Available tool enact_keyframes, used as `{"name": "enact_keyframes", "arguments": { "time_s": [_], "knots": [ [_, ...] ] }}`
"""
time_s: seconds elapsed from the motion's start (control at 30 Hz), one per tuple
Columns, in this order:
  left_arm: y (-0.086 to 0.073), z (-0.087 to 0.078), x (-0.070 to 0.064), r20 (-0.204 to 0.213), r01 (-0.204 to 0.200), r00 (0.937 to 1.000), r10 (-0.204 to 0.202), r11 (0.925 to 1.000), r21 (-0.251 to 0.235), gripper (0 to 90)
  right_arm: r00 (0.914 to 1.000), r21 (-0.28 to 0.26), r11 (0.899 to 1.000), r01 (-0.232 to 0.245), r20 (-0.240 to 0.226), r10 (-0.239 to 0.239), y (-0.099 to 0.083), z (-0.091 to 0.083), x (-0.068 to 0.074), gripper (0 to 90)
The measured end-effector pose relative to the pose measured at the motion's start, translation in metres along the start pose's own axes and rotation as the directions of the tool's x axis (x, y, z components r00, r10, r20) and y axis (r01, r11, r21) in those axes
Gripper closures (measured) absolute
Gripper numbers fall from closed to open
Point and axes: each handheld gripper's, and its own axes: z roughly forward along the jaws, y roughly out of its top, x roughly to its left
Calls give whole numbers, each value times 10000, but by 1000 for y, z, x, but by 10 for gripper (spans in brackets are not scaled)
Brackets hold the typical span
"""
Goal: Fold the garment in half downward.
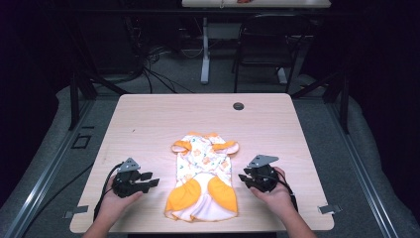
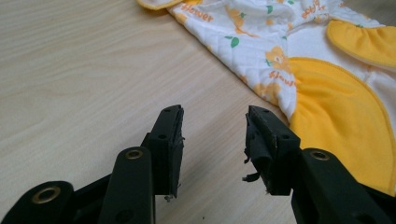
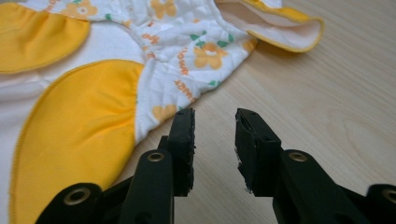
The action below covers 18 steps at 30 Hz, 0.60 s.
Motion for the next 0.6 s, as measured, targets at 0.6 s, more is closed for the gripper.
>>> {"name": "enact_keyframes", "arguments": {
  "time_s": [0.6],
  "knots": [
    [73, 15, -10, 528, -794, 9956, 768, 9957, 488, 630, 9939, 686, 9971, 336, -1072, -261, 58, -10, -9, 708]
  ]
}}
